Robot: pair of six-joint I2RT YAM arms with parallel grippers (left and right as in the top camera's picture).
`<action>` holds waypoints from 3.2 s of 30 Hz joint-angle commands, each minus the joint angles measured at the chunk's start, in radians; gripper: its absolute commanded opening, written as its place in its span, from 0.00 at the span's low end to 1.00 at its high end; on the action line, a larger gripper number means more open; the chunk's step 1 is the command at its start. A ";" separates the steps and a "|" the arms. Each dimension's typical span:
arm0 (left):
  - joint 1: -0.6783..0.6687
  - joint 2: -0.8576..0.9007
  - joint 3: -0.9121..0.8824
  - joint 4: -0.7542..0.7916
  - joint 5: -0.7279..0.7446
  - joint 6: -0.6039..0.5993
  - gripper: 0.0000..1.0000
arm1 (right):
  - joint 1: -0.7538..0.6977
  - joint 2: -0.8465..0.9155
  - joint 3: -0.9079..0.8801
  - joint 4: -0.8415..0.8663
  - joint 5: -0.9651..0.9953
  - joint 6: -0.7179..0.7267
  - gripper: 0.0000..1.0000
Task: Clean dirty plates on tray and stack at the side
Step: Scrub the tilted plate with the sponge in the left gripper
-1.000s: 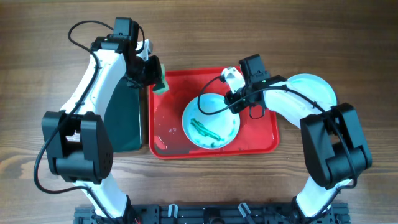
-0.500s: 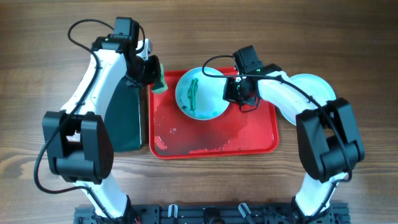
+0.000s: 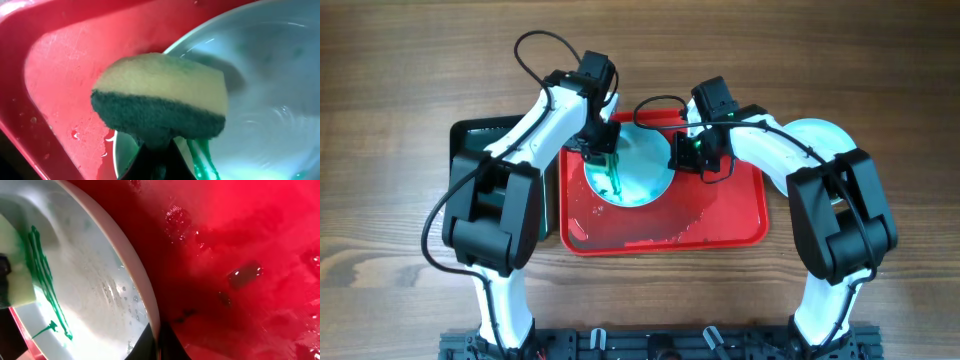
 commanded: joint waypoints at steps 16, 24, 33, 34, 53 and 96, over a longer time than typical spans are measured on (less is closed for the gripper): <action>-0.035 0.080 0.007 -0.088 -0.405 -0.273 0.04 | 0.002 0.026 0.000 0.006 -0.022 -0.018 0.04; -0.098 0.080 0.007 0.156 -0.013 -0.009 0.04 | 0.002 0.026 0.000 0.006 -0.022 -0.019 0.04; -0.109 0.080 0.008 0.058 0.325 0.177 0.04 | 0.002 0.026 0.000 0.005 -0.027 -0.021 0.04; -0.100 0.080 0.008 0.103 0.213 0.079 0.04 | 0.002 0.026 0.000 0.005 -0.030 -0.021 0.05; -0.115 0.080 0.008 -0.227 -0.114 -1.204 0.04 | 0.002 0.026 0.000 0.004 -0.029 -0.021 0.05; -0.123 0.076 0.011 0.087 -0.430 -0.601 0.04 | 0.002 0.026 0.000 0.005 -0.029 -0.021 0.04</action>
